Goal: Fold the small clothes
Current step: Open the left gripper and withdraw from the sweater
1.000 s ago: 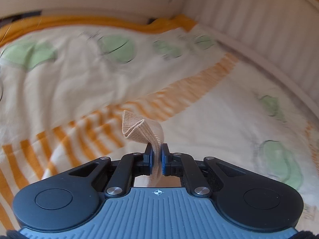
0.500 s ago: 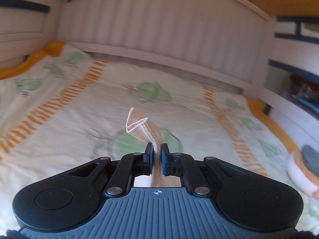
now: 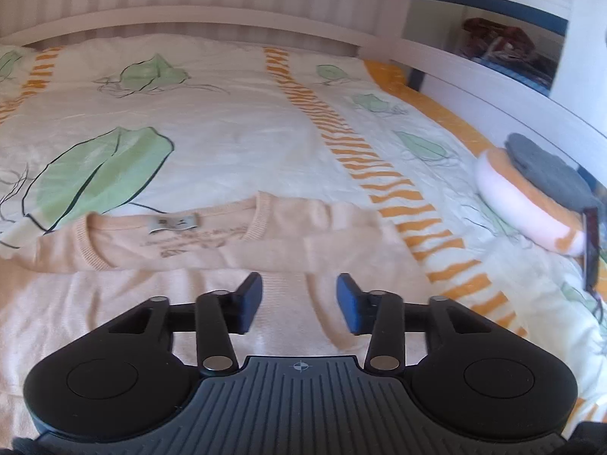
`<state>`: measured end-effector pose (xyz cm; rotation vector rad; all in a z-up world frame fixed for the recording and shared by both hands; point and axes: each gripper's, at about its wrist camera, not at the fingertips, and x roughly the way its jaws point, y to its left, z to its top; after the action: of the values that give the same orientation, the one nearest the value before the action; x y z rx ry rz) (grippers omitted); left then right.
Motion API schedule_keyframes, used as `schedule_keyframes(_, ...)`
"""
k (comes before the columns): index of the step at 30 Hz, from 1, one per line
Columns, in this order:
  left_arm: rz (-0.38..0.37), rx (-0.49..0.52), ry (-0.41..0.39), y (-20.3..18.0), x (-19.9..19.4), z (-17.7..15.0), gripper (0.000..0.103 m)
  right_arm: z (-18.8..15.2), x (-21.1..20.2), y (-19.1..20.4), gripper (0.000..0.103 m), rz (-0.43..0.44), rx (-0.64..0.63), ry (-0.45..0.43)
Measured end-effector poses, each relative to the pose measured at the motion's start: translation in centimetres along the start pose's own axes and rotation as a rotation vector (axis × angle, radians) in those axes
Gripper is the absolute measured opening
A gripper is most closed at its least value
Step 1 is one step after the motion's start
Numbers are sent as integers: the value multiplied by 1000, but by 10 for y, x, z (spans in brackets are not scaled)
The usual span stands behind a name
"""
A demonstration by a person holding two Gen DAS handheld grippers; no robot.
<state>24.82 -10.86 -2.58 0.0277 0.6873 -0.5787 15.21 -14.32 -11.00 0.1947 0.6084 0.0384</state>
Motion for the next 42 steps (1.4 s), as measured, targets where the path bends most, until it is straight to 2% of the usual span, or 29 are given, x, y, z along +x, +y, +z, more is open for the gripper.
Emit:
schedule_keyframes(5,35,45,-34,6,-24,-4,68,0,-1,0,103,0,0,0)
schedule_keyframes(9,125,54,-26,29,-46,-20,69,-1,-1,0,103,-2,-2,1)
schedule_keyframes(14,242,71,22,60,-65,-49,69,-1,0,2,103,-11,-11,6)
schedule_keyframes(20,316,-16,69,96,-74,-76,69,0,0,4,103,-16,-19,13)
schedule_keyframes(28,336,-124,96,131,-70,-82,69,6,-1,3,103,-2,-26,39)
schedule_keyframes(32,344,-172,87,153,-64,-78,69,15,-7,1,103,47,-29,63)
schedule_keyframes(37,295,-245,52,171,-65,-87,69,51,-23,-14,103,120,26,-31)
schedule_keyframes(40,305,-211,36,165,-65,-93,69,77,-9,-27,103,178,94,-10)
schedule_keyframes(41,310,-204,33,164,-65,-95,69,83,-1,-33,99,197,123,5)
schedule_keyframes(42,313,-200,32,163,-65,-95,69,87,7,-38,90,206,145,21)
